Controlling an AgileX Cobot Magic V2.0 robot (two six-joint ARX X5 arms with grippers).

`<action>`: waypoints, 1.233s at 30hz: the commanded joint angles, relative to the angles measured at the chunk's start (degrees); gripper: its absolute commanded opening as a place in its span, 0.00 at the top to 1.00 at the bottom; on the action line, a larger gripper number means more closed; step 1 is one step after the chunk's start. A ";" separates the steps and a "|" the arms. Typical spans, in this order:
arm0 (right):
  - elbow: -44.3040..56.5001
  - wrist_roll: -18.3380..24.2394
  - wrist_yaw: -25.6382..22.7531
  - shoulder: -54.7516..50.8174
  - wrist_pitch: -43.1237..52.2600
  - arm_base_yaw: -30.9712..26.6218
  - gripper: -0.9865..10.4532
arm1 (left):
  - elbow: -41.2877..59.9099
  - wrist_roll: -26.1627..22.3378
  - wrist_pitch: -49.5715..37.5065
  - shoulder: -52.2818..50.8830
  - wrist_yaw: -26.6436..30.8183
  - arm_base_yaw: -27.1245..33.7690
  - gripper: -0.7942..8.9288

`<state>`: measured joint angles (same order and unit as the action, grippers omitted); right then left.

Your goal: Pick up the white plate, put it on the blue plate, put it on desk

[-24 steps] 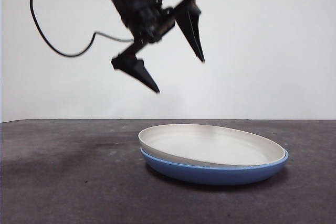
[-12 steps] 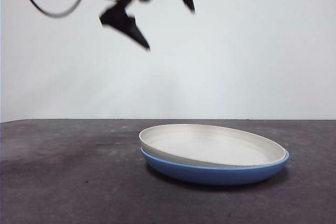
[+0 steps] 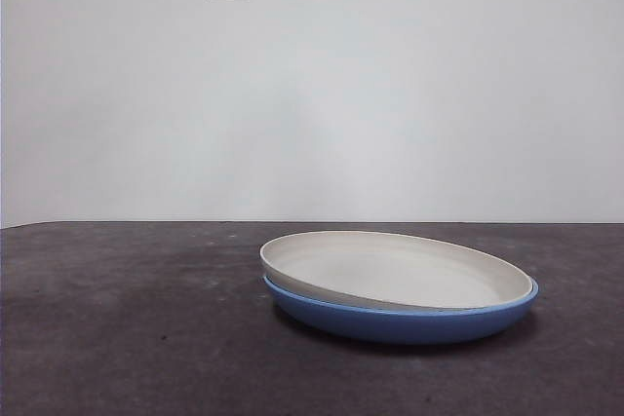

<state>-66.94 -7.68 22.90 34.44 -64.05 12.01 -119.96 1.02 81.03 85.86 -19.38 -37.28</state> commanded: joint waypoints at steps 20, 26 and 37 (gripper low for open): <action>2.60 -1.99 2.62 1.66 -4.98 0.24 0.41 | 47.56 0.98 -17.16 -50.51 2.25 -0.98 0.31; 9.81 -4.50 7.93 5.38 0.28 0.24 0.41 | 52.17 4.48 -20.17 -54.29 2.25 -0.98 0.31; 12.52 -5.05 10.03 27.30 14.36 0.24 0.41 | 52.35 6.43 -20.46 -54.34 2.23 -0.98 0.31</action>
<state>-54.08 -12.71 32.51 59.18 -50.81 12.01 -66.98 7.01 61.36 31.38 -17.23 -37.78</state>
